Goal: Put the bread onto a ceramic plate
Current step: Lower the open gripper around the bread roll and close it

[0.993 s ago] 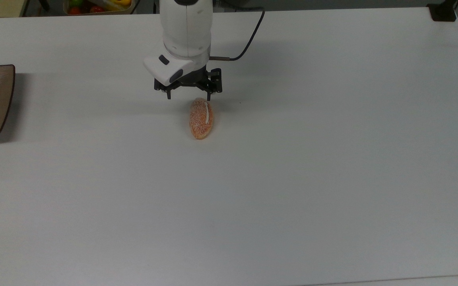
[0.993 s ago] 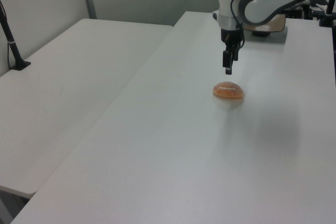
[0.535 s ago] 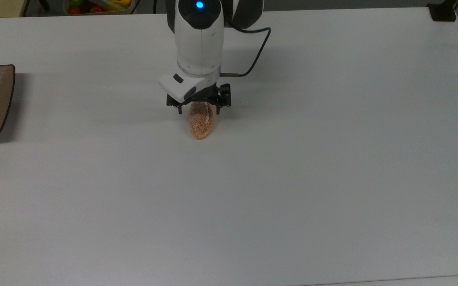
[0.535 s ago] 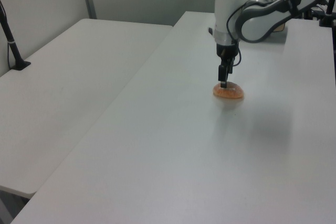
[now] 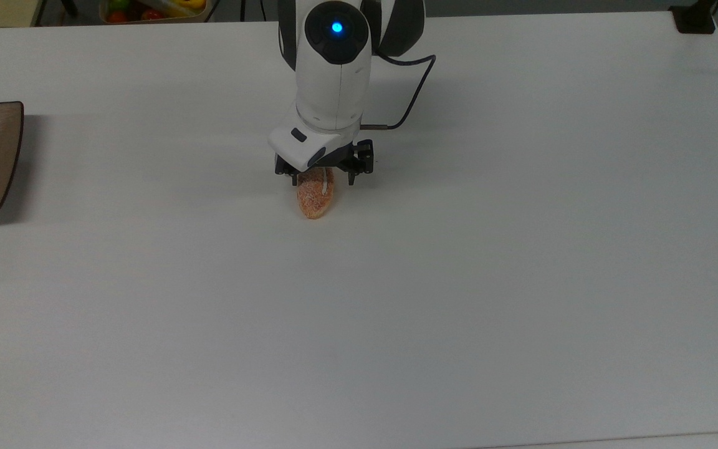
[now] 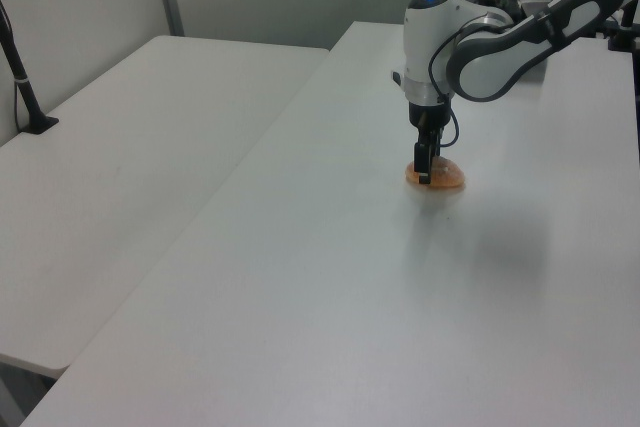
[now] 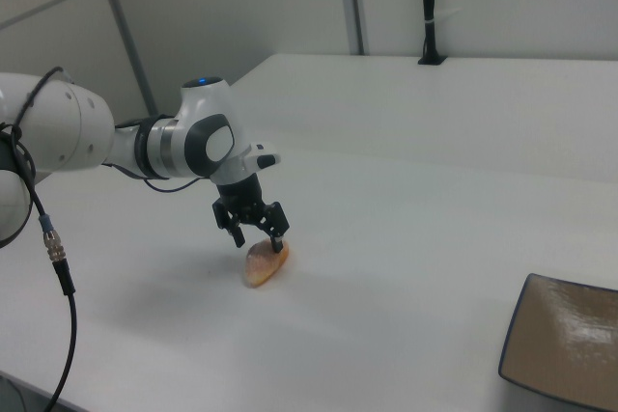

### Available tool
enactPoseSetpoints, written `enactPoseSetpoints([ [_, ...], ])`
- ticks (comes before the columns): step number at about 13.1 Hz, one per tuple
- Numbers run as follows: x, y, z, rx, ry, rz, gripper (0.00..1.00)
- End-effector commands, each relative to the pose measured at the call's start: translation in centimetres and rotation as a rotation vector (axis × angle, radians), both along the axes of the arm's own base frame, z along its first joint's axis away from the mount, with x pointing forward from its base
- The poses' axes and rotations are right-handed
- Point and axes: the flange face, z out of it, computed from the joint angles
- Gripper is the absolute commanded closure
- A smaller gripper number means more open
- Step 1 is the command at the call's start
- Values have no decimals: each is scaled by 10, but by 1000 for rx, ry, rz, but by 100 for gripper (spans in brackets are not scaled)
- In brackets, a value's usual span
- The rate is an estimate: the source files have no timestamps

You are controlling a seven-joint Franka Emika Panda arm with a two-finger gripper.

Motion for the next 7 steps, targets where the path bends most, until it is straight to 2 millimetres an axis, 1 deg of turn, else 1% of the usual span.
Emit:
enactPoseSetpoints([
  [1,-3,1,-11,-34,-10,12,31],
  [2,-3,0,-11,-33,-11,11,35],
  [4,-1,-1,-10,-32,-23,14,60],
  [6,1,-2,-4,-28,-37,6,61],
  [7,3,-4,2,-27,-47,3,61],
])
